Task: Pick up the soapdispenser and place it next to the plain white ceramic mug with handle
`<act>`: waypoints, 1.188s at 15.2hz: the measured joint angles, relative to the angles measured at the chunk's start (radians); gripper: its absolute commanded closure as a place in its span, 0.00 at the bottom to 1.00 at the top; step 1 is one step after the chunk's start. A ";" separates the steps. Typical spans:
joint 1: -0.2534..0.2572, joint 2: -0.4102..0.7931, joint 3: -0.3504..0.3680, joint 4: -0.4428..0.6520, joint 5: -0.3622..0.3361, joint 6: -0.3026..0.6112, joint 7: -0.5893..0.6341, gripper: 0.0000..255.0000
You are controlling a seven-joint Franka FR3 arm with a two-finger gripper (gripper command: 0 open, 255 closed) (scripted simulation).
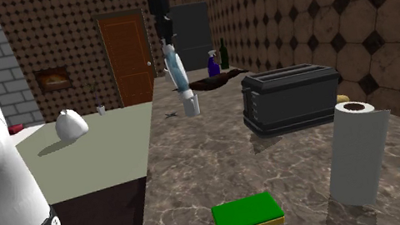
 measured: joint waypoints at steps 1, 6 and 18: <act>0.000 -0.002 0.000 -0.018 0.001 0.015 0.001 1.00; 0.000 -0.011 0.001 -0.098 0.003 0.087 0.000 1.00; -0.001 0.004 -0.001 -0.239 -0.001 0.243 -0.003 1.00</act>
